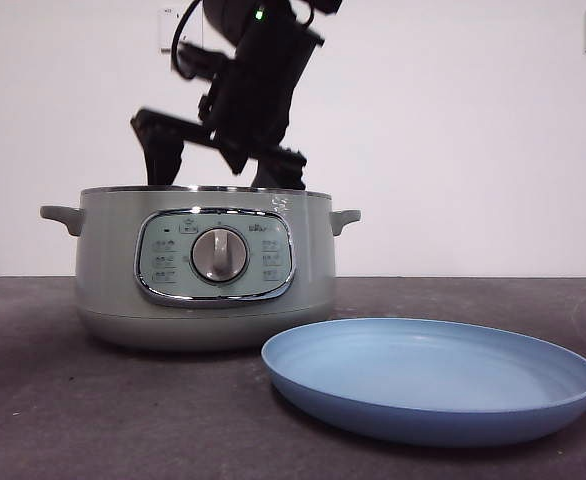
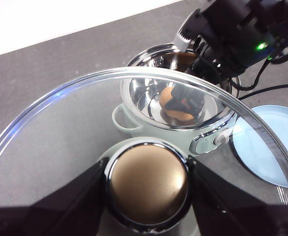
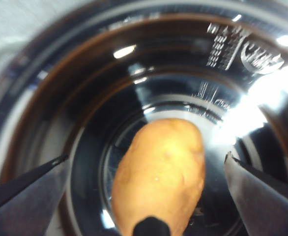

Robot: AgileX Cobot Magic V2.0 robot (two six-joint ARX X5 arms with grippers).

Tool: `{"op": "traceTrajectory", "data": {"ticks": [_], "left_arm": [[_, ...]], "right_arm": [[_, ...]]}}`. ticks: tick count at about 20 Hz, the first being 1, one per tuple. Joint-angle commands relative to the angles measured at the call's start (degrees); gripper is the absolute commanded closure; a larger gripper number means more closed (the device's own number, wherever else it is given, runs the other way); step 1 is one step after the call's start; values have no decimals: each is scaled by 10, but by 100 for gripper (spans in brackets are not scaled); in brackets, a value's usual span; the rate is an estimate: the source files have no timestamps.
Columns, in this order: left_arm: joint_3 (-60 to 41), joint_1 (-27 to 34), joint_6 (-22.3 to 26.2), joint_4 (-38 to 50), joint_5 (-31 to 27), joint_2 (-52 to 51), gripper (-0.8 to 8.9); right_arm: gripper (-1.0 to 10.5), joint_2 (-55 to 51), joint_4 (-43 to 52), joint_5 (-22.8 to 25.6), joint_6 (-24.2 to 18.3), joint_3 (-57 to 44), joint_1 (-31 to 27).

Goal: Take the potato out from the steamer,put the potato on the plate,close the lid

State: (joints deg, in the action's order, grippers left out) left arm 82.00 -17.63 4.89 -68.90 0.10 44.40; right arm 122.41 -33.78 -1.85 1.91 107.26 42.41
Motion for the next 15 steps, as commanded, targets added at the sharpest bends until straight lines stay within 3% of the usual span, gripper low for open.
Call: {"op": "traceTrajectory", "data": {"ticks": [1,4,11,15], "left_arm": [[2,1,-3,13,0,-7,822],[2,1,-2,11,0,-7,822],[2,1,-1,11,0,-7,822],[2,1,-2,11,0,-7,822]], "right_arm": [[322,18,3,7,-4,1,2],[388,29,4,9,-4,1,4],[947,30,-11,6,-3,1,5],[962,21,6,10,-3,2,5]]}}
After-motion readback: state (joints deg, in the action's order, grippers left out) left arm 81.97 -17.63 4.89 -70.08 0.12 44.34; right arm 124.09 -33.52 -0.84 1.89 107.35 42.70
